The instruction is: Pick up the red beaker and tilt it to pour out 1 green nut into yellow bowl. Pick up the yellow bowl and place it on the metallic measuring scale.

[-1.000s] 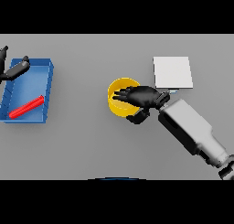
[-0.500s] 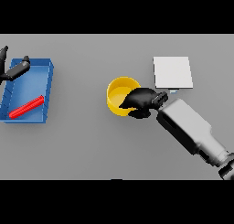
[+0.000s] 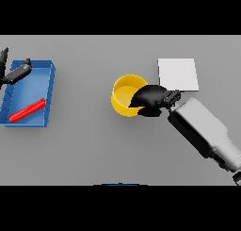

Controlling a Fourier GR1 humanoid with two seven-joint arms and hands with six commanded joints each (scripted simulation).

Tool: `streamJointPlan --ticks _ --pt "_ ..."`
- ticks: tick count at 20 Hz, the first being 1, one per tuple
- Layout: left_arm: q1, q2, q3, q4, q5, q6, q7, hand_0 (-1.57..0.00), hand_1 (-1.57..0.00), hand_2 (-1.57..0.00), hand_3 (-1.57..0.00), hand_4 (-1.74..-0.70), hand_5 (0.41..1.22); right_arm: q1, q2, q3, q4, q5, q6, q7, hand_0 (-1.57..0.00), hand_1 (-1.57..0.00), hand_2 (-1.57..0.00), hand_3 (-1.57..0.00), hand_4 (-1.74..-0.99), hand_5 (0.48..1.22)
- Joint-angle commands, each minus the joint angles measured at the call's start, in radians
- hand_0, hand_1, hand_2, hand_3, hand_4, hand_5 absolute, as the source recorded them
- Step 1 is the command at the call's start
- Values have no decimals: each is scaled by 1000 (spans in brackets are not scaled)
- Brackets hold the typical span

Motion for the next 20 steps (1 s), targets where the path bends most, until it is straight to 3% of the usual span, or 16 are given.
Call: streamJointPlan --ticks 1,2,8,10,12,15,20 --pt "-2 0 -3 -2 -8 7 5 1 1 1 1 -799 723 -2 -10 -7 -25 -5 12 17 -1547 -1545 -1490 -1329 -1732 1215" --pt "-4 5 0 -2 -7 4 0 1 1 1 1 -798 721 -12 -26 -18 -58 -14 38 28 -1552 -1551 -1506 -1377 -1731 1216" --pt "-1 3 5 0 1 2 -8 1 1 1 1 -806 723 -39 -67 -87 -144 -46 103 128 -1566 -1566 -1554 -1262 -1721 1219" --pt "-18 8 1 -8 -4 -1 18 1 1 1 1 -805 723 -21 -65 -94 -181 -60 122 150 -1568 -1568 -1560 -1248 -1720 1219" --pt "-8 14 1 -13 -9 4 8 1 1 1 1 -800 723 -28 -96 -99 -197 -49 110 119 -1569 -1569 -1564 -1238 -1719 1220" --pt "10 29 8 -40 1 10 7 1 1 1 1 -811 741 -69 -124 -128 -161 -31 88 126 -1570 -1570 -1567 -1325 -1720 1221" --pt "2 39 0 -53 -9 11 59 1 1 1 1 -806 739 -94 -169 -178 -30 -6 -2 97 -1571 -1571 -1570 -1226 -1720 1221"
